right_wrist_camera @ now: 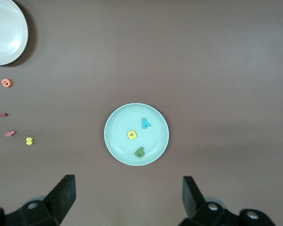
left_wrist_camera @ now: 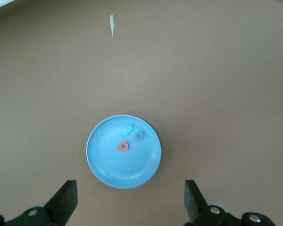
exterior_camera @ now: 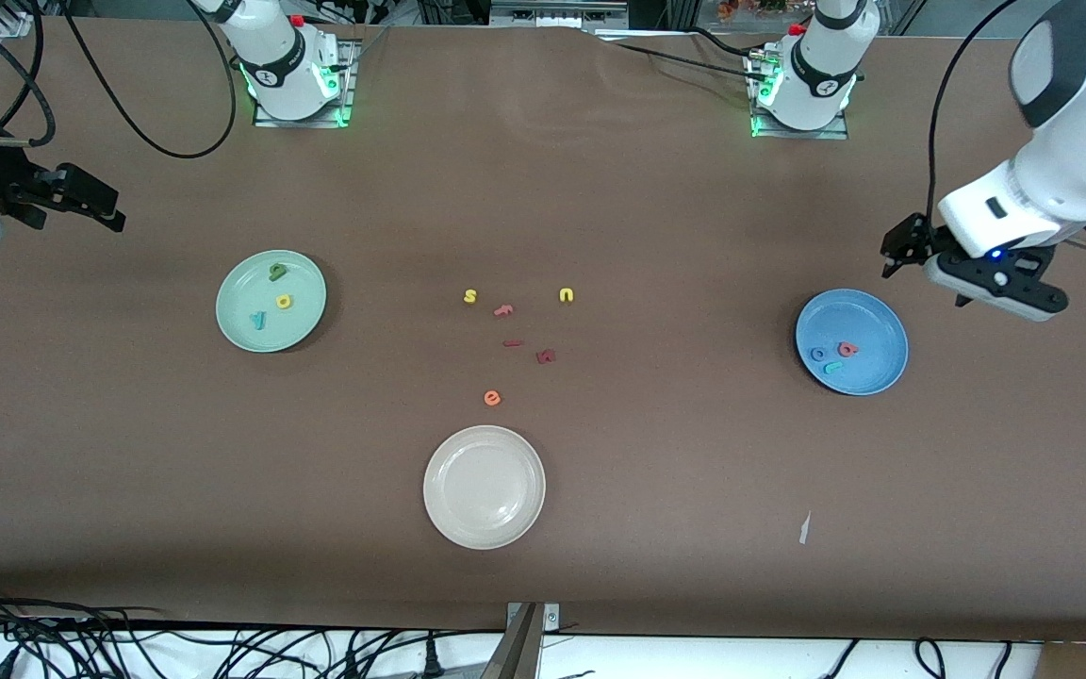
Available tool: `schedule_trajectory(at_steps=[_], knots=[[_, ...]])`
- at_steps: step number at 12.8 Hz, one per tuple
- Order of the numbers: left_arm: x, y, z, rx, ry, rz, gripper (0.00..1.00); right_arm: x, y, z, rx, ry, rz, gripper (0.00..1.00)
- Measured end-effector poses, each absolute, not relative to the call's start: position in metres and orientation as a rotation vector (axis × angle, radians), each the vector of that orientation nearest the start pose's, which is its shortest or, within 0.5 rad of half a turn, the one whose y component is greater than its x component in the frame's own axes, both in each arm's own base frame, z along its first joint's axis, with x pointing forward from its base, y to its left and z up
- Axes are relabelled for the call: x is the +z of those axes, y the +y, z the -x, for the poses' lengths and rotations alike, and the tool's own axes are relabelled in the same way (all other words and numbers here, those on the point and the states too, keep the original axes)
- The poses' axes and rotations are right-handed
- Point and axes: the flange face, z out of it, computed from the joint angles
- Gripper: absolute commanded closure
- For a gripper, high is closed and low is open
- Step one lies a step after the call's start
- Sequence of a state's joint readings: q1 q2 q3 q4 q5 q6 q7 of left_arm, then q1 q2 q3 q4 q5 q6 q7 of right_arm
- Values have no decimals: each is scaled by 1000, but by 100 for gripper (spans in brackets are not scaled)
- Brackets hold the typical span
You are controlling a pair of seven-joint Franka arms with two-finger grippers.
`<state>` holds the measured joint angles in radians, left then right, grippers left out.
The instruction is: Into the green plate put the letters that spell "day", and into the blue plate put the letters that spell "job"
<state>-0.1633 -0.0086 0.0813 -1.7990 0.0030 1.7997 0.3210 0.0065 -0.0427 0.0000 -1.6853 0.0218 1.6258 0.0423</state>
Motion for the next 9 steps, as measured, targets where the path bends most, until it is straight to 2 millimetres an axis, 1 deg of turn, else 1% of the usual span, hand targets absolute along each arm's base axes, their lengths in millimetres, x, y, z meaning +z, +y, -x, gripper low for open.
schedule_trajectory(at_steps=[2, 3, 4, 5, 9], knots=[[581, -40, -558, -18, 610, 3078, 0, 598, 6, -544, 27, 58, 3120, 0], [597, -36, -558, -35, 599, 3078, 0, 598, 6, -544, 27, 58, 3120, 0], [606, -33, -558, -44, 591, 3079, 0, 599, 6, -544, 27, 58, 3120, 0], [608, -31, -558, -42, 585, 3080, 0, 598, 6, -544, 27, 58, 3120, 0], [599, -34, -561, -17, 590, 3080, 0, 599, 6, -544, 21, 58, 3121, 0]])
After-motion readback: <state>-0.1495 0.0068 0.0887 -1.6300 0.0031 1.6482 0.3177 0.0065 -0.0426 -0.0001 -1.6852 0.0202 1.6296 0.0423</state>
